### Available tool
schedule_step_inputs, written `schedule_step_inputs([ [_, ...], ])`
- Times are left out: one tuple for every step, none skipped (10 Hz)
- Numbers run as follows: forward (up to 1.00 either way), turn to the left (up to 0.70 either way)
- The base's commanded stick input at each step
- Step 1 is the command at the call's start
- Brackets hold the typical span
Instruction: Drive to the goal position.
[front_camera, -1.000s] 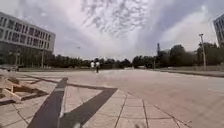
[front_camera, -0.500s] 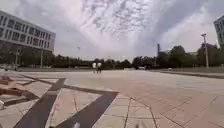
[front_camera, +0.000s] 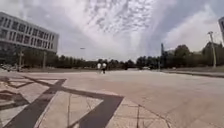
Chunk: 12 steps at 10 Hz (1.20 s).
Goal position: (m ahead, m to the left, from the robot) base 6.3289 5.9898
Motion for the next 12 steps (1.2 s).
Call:
schedule_step_inputs([
  [0.7, 0.14],
  [0.7, 0.14],
  [0.7, 0.14],
  [0.7, 0.14],
  [0.7, 0.14],
  [0.7, 0.14],
  [0.7, 0.14],
  [0.7, 0.14],
  [0.7, 0.14],
  [0.7, 0.14],
  [0.7, 0.14],
  [0.7, 0.14],
])
